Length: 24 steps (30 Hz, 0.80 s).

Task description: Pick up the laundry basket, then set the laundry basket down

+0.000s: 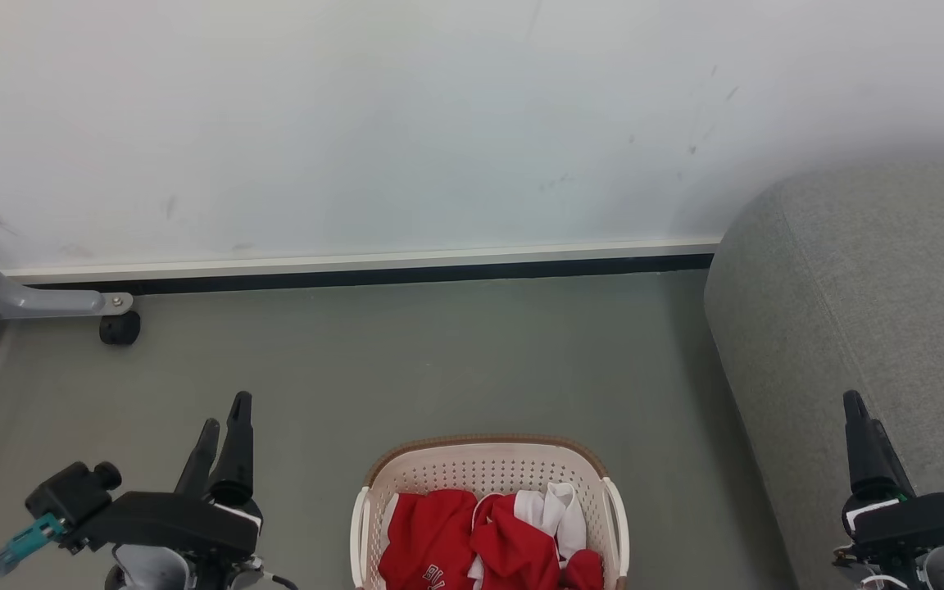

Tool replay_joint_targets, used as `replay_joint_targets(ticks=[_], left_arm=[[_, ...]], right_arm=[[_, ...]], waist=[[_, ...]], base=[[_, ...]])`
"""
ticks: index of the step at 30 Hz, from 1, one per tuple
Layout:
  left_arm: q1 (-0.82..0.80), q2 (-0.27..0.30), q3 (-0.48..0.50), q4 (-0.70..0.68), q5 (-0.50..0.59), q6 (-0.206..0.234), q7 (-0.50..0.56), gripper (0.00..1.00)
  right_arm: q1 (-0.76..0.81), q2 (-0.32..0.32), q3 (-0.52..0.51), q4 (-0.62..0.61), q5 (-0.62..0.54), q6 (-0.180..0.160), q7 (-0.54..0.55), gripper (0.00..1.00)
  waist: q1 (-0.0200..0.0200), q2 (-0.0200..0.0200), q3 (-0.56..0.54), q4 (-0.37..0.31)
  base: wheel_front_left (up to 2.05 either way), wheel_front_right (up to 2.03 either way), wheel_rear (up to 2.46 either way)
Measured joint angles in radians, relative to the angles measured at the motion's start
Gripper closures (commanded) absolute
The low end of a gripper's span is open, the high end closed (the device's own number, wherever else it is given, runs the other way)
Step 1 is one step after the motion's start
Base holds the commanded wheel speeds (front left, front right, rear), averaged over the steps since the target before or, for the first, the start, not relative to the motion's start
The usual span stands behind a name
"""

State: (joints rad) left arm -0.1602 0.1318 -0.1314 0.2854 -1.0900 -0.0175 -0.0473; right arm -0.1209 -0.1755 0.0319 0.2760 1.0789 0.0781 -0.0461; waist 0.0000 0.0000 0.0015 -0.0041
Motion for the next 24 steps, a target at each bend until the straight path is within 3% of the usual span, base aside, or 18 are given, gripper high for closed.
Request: replay_joint_targets(ticks=[14,24], left_arm=[[-0.019,0.025,-0.066,-0.011,0.240,0.039,-0.053,0.00],[-0.020,0.024,-0.078,0.005,0.366,0.062,-0.084,0.00]], right_arm=[[-0.033,-0.059,0.109,-0.009,-0.263,-0.035,-0.053,0.00],[-0.035,-0.083,0.159,0.009,-0.389,-0.052,-0.083,0.00]], waist=[[0.0000,0.0000,0.001,-0.002],[0.0000,0.0001,0.002,-0.003]], base=[[0.00,0.00,0.00],[0.00,0.00,0.00]])
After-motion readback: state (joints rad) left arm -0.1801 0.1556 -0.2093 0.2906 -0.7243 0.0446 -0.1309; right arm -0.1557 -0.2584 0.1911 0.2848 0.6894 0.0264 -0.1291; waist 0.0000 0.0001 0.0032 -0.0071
